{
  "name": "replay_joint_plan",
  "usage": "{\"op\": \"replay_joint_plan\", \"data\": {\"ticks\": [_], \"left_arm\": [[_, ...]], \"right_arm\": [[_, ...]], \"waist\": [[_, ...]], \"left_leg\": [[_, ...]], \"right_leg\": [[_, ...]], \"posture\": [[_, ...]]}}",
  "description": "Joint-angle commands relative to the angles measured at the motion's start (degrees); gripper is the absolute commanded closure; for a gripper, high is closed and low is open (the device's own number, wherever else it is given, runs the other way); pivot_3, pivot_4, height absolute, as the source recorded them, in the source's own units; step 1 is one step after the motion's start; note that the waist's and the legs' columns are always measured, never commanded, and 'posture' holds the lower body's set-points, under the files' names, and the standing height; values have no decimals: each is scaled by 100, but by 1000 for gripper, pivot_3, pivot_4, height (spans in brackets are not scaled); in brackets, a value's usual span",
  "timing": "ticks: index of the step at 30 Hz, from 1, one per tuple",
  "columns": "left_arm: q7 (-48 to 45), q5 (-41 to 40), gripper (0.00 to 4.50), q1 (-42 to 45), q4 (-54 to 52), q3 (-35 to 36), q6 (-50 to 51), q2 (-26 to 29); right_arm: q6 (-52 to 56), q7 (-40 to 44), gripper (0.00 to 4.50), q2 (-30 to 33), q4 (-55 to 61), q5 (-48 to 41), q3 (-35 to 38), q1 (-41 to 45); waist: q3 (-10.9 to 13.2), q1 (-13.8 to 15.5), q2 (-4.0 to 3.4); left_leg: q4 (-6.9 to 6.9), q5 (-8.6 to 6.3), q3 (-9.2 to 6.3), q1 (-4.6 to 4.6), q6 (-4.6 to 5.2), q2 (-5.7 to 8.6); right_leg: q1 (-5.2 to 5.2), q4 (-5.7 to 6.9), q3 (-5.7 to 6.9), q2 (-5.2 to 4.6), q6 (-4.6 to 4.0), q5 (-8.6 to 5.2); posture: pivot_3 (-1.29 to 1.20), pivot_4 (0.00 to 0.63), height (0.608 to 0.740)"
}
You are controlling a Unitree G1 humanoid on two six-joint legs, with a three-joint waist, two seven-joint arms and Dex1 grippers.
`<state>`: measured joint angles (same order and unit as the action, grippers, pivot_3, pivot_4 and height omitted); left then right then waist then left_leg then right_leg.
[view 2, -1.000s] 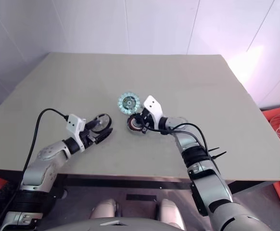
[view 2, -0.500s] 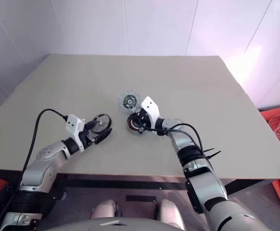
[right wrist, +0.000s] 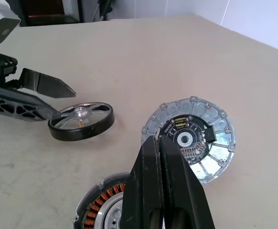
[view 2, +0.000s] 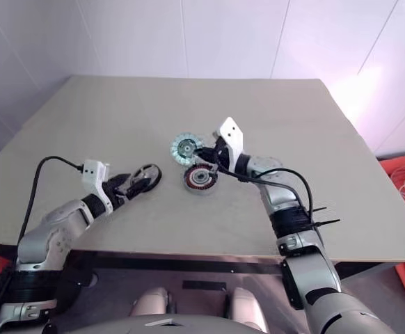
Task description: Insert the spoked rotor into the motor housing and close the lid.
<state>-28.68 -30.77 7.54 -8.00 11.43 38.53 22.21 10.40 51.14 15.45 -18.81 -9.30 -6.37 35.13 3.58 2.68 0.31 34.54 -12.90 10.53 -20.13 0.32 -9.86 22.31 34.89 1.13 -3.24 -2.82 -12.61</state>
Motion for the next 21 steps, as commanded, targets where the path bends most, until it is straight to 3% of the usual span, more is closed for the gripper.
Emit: {"op": "replay_joint_plan", "data": {"ticks": [1, 8, 21], "left_arm": [[19, -371, 0, -135, -419, 285, 281, 66], [221, -786, 0, -531, -571, 746, 814, 179], [1625, -2401, 0, 180, -41, 1592, 2429, -707]], "right_arm": [[43, -22, 4451, 255, 272, -98, 177, -122], [145, -73, 4451, 483, 440, -159, 257, -390], [209, -119, 4451, 442, 520, -194, 215, -374]], "waist": [[0, 1, 0], [3, -21, -4], [3, 16, -5]], "left_leg": [[0, -1, -1, 1, 1, 1], [-1, -4, -11, -3, 7, -1], [1, -2, -25, -2, 4, 4]], "right_leg": [[-1, -1, 0, 0, 0, 0], [1, -2, 6, 3, -1, -1], [-10, -4, 17, 2, -1, -1]], "posture": [[0, 0, 740], [0, 0, 740], [0, 0, 740]]}}
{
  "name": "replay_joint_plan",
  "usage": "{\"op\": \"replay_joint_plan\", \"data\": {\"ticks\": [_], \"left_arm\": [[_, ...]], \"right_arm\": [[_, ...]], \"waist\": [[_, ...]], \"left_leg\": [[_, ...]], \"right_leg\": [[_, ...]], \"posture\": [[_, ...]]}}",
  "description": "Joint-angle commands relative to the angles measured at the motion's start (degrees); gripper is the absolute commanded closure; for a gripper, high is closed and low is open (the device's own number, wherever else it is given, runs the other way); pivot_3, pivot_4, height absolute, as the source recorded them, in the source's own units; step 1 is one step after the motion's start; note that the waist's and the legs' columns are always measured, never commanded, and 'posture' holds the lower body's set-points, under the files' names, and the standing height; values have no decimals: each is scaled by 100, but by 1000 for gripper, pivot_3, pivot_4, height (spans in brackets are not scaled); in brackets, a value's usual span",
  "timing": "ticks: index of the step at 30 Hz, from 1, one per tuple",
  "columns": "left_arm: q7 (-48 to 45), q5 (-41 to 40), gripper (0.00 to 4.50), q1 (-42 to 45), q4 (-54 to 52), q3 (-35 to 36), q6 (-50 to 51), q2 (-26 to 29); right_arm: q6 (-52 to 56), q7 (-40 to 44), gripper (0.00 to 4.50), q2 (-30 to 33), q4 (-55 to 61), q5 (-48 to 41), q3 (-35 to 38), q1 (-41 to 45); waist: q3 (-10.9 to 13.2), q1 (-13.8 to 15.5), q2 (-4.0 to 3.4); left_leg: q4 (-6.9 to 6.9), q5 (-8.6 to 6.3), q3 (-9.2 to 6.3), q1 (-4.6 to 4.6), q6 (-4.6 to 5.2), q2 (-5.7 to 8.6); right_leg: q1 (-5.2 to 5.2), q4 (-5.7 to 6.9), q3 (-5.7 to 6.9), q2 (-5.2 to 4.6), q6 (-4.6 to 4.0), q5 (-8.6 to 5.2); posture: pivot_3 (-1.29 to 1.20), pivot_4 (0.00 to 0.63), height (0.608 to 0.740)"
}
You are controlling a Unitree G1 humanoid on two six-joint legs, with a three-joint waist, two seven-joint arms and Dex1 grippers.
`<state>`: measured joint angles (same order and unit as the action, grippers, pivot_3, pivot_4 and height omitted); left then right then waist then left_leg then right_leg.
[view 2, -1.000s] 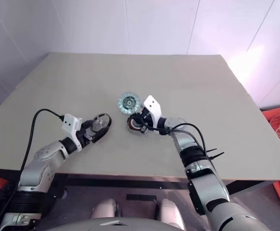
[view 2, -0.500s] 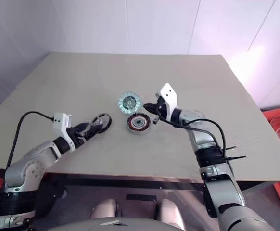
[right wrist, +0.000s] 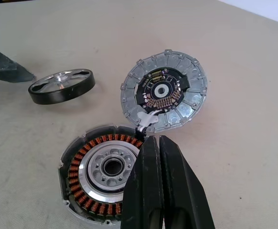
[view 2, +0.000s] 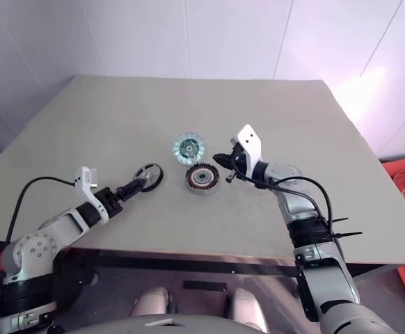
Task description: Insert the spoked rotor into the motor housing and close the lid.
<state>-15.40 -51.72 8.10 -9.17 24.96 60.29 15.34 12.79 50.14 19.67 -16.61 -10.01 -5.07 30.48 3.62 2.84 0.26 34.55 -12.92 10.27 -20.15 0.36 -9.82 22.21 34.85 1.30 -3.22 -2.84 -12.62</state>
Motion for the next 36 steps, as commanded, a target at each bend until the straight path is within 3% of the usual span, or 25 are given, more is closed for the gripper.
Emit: {"op": "replay_joint_plan", "data": {"ticks": [1, 14, 21, 36], "left_arm": [[421, -357, 0, 147, 140, 293, 347, -22], [1031, -1080, 0, -39, 192, 699, 860, 36], [1399, -1243, 0, 146, 371, 682, 745, -183], [1562, -1353, 0, 783, 1235, 653, 182, -757]], "right_arm": [[-34, -26, 4451, 24, 297, -120, 88, 90], [34, -16, 4451, 118, 377, -168, 124, 29], [254, 590, 4451, 447, 930, -582, 142, -188], [294, 482, 4451, 436, 1019, -613, 88, -229]], "waist": [[0, -5, 0], [0, -14, 1], [0, 21, 1], [1, 221, -1]], "left_leg": [[0, 0, -1, -1, 1, 0], [0, -1, -3, -1, 2, 1], [0, -1, -7, 1, 3, 2], [0, 27, -13, 17, 13, 6]], "right_leg": [[0, 0, 0, 0, 0, 0], [-2, -7, 2, 0, 0, -1], [-9, -9, 4, -1, 1, -1], [-37, -7, 7, -5, 41, -22]], "posture": [[0, 0, 740], [0, 0, 740], [0, 0, 740], [0, 0, 740]]}}
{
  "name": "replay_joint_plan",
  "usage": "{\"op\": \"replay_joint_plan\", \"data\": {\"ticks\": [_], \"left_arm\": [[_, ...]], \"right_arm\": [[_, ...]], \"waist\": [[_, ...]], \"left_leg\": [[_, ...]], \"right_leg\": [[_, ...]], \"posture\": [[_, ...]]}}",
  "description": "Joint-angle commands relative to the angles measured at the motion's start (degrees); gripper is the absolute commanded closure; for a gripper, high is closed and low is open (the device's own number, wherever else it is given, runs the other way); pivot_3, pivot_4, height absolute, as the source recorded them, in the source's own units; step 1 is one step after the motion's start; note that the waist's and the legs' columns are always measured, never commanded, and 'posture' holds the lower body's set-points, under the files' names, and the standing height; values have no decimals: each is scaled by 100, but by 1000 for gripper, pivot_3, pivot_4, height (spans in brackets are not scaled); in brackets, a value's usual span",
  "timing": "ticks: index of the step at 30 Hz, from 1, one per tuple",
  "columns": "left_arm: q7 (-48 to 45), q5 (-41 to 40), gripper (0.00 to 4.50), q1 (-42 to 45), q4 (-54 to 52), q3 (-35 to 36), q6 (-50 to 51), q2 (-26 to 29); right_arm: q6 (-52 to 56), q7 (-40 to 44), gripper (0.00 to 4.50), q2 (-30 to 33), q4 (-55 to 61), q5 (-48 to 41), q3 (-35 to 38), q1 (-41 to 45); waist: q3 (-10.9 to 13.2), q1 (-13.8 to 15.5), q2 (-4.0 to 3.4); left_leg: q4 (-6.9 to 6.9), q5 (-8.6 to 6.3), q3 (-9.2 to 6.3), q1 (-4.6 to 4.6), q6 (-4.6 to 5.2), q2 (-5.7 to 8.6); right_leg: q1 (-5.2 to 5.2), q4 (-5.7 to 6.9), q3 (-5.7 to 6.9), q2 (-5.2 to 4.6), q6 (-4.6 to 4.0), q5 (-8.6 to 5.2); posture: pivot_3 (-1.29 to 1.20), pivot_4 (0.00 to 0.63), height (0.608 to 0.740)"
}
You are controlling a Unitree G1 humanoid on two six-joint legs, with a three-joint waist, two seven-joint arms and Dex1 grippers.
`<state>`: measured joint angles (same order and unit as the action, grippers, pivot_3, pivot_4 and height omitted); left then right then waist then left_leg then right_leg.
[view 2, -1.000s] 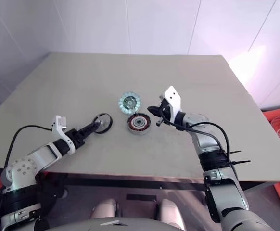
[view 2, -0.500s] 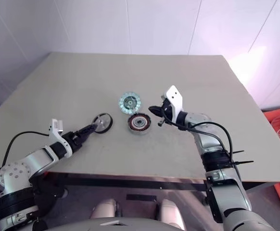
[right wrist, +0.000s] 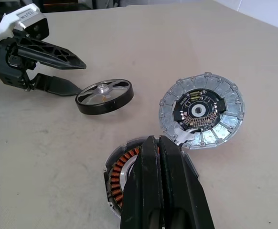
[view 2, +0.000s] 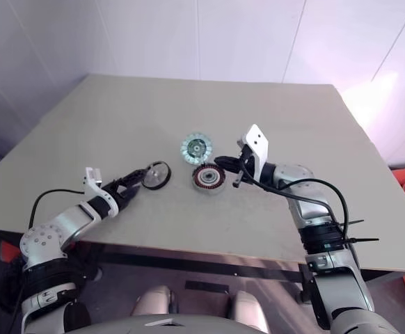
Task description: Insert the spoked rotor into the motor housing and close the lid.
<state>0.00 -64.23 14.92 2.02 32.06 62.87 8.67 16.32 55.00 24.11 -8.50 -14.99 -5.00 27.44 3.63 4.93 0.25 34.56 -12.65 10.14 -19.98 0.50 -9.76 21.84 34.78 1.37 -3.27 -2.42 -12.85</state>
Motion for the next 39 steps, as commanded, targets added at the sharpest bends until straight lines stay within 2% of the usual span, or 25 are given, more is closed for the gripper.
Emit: {"op": "replay_joint_plan", "data": {"ticks": [1, 16, 28, 35, 39], "left_arm": [[28, -132, 0, 132, 143, -44, -98, -123], [-413, -680, 0, 133, -45, -186, -118, -112], [-300, -402, 0, 122, 183, -285, -422, -43], [-466, -367, 2141, 101, 205, -417, -421, -34], [-558, -389, 2141, 61, 143, -479, -411, -10]], "right_arm": [[-64, -5, 4451, -14, 204, -114, 76, 75], [-134, -45, 4451, -69, 161, -55, 42, 86], [-184, -117, 4451, -86, 131, -44, 56, 105], [-188, -125, 4500, -87, 138, -54, 48, 110], [-180, -118, 4500, -85, 157, -61, 46, 102]], "waist": [[0, 27, 0], [3, 41, 4], [4, 38, 5], [4, 39, 5], [4, 39, 5]], "left_leg": [[0, 0, 0, 0, 0, 0], [-9, -2, -2, -27, 4, -2], [-15, -2, -1, -27, 4, -1], [-15, -2, -1, -27, 4, -1], [-15, -2, -1, -27, 3, -1]], "right_leg": [[0, 0, 0, 0, 0, 0], [27, -5, 4, 2, -32, 18], [29, -7, 4, 2, -32, 18], [29, -7, 4, 2, -32, 18], [29, -7, 4, 2, -32, 18]], "posture": [[0, 0, 740], [0, 0, 740], [0, 0, 740], [0, 0, 740], [0, 0, 740]]}}
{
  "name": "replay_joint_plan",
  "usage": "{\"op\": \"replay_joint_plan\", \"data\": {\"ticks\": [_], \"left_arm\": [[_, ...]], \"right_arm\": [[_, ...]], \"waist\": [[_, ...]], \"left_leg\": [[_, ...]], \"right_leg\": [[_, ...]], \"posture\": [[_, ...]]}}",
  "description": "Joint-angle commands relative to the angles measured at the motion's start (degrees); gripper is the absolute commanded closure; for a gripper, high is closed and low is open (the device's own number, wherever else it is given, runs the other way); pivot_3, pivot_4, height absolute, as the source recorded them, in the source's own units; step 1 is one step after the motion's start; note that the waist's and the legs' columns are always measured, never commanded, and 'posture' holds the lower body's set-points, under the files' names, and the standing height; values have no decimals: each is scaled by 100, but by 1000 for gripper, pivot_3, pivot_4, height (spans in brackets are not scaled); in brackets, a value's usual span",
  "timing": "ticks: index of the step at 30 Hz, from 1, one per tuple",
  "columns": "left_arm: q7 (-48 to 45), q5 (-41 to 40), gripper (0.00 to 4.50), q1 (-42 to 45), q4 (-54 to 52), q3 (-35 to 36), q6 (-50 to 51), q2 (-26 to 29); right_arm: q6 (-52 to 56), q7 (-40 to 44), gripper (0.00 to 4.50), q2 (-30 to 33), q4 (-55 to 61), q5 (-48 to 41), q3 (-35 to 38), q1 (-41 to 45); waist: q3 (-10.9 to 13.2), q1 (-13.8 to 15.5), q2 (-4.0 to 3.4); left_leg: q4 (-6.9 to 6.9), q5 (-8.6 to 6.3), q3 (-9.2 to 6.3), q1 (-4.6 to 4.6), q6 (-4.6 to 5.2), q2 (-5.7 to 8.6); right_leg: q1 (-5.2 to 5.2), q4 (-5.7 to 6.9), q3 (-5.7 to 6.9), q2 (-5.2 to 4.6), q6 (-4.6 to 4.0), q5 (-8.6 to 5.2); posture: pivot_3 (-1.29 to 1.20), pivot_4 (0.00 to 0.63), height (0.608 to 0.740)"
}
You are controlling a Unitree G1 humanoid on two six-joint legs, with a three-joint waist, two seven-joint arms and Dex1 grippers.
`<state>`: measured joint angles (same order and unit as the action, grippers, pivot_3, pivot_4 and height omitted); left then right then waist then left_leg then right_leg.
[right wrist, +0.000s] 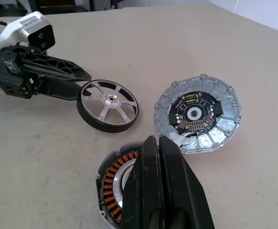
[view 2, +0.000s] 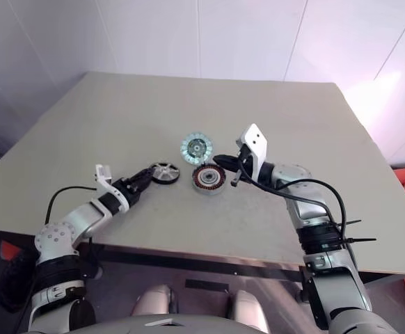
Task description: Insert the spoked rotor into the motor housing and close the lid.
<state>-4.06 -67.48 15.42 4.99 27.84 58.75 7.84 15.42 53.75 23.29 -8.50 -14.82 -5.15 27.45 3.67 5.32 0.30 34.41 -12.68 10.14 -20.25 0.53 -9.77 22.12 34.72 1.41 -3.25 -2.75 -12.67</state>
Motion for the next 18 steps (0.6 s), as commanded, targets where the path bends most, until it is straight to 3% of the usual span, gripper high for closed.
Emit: {"op": "replay_joint_plan", "data": {"ticks": [1, 10, 12, 17, 18], "left_arm": [[-177, -65, 2141, 1, -163, -77, 8, 85], [-298, 94, 2141, -15, 84, -93, -131, 181], [-350, 157, 2487, -13, 180, -78, -170, 201], [-456, 215, 3990, -12, 278, -85, -175, 217], [-476, 221, 4102, -15, 285, -86, -167, 220]], "right_arm": [[-88, 5, 4500, -6, 156, -78, 57, 102], [-95, -30, 4500, -30, 130, -67, 64, 124], [-99, -41, 4500, -37, 129, -65, 67, 125], [-108, -67, 4500, -49, 112, -52, 71, 138], [-110, -70, 4500, -50, 110, -50, 70, 141]], "waist": [[0, 0, 0], [0, -1, 0], [0, -1, 0], [0, 0, 0], [0, -1, 0]], "left_leg": [[0, 0, 0, 0, 0, 0], [0, 0, 0, 1, 0, 0], [0, 0, 0, 1, 0, 0], [0, 0, 0, 1, 0, 0], [0, 0, 0, 2, 0, 0]], "right_leg": [[0, 0, 0, 0, 0, 0], [0, 0, 0, 0, 0, 0], [0, 0, 0, 0, 0, 0], [0, 0, 0, 0, 0, 0], [-1, 0, 0, 0, 0, 0]], "posture": [[0, 0, 740], [0, 0, 740], [0, 0, 740], [0, 0, 740], [0, 0, 740]]}}
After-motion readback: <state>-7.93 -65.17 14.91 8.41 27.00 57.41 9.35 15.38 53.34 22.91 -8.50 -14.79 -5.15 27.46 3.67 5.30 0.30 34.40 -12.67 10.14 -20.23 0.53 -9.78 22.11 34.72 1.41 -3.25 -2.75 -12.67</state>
